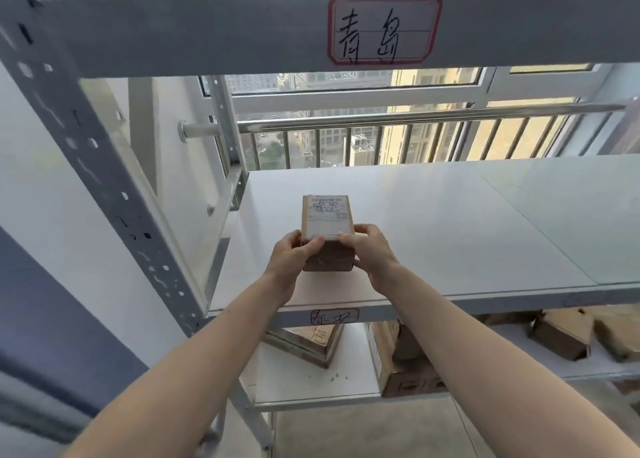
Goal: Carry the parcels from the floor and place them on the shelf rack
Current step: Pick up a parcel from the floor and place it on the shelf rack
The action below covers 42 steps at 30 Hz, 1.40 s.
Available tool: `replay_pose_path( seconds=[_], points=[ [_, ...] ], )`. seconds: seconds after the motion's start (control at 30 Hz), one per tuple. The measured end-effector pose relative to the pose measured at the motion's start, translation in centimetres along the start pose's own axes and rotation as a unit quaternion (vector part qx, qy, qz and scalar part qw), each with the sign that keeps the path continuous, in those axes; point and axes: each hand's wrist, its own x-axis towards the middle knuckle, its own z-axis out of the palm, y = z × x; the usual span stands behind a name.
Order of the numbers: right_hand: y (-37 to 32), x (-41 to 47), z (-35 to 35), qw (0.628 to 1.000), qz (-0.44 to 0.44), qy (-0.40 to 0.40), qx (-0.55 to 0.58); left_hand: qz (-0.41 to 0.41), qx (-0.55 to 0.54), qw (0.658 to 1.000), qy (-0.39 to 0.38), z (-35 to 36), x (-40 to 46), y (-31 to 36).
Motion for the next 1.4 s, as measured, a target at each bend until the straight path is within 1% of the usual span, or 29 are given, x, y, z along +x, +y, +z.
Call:
replay_pose_path(
  seconds=[0.3,0.47,0.57,0.63,0.7,0.73,0.83,0.93,1.13,1.4],
  points=[
    [0.3,3.0,0.1,0.999,0.0,-0.02,-0.033,-0.017,-0.008,1.0,0.009,0.0,2.3,-0.9],
    [0.5,3.2,-0.2,0.999,-0.008,-0.03,-0.037,-0.01,0.018,1.0,0.007,-0.3,2.1,-1.2],
    [0.8,2.4,-0.9,0.996,-0.028,-0.034,-0.082,-0.005,0.081,0.997,0.021,-1.1,2.0,-1.7],
    [1.3,2.2,-1.6,0.982,-0.084,-0.019,-0.171,0.024,0.142,0.989,0.032,-1.6,1.7,-1.7],
    [1.8,2.3,-2.0,0.955,-0.145,0.001,-0.259,0.072,0.227,0.97,0.039,-2.1,2.0,-2.0],
    [2.0,2.4,-2.0,0.946,-0.161,0.009,-0.282,0.09,0.266,0.959,0.04,-2.1,2.0,-1.9],
    [2.0,2.6,-2.0,0.935,-0.183,0.027,-0.301,0.128,0.32,0.937,0.053,-2.1,2.1,-1.6],
    [1.5,3.0,-1.7,0.938,-0.184,0.029,-0.294,0.142,0.327,0.933,0.052,-1.9,2.5,-1.1],
    [0.4,4.8,-1.1,0.938,-0.174,0.032,-0.296,0.131,0.332,0.932,0.054,-2.2,4.6,-0.6],
    [-1.1,8.1,0.1,0.93,-0.155,0.035,-0.333,0.12,0.331,0.934,0.058,-2.5,8.1,0.4]
  ],
)
